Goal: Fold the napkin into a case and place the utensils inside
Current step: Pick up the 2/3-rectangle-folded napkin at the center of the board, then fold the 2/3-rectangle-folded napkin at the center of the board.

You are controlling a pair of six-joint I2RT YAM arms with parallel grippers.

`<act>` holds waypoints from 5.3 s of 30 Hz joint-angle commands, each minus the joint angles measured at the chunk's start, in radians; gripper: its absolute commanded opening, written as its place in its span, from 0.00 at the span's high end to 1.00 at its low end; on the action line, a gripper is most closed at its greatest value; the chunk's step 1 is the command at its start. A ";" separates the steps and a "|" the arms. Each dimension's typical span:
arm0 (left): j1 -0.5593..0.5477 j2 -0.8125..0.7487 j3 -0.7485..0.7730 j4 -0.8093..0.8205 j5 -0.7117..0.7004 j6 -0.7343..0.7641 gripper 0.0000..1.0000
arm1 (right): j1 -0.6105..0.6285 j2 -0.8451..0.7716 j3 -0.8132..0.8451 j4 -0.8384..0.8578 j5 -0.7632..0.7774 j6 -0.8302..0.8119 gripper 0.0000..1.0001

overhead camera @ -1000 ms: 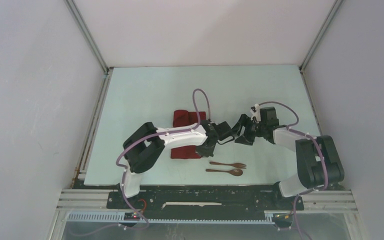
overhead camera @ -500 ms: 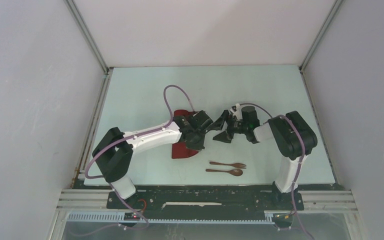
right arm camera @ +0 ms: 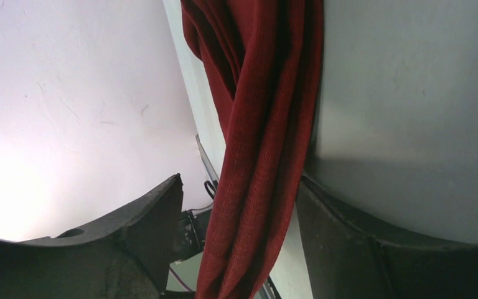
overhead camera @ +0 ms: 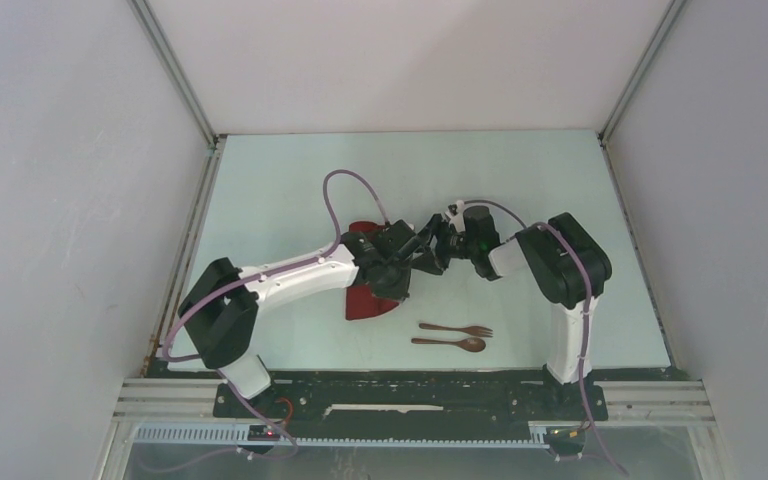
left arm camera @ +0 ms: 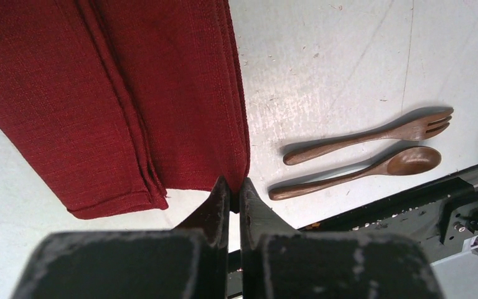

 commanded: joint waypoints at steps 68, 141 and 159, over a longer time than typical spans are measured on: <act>0.441 -0.389 -0.563 0.449 0.095 -0.132 0.37 | 0.070 -0.055 0.139 -0.160 0.214 -0.011 1.00; 0.632 -0.296 -0.793 0.739 0.250 -0.090 0.65 | 0.398 0.096 0.527 -0.563 0.631 0.237 1.00; 0.648 -0.443 -0.872 0.640 0.187 -0.098 0.51 | 0.412 0.142 0.556 -0.554 0.583 0.258 1.00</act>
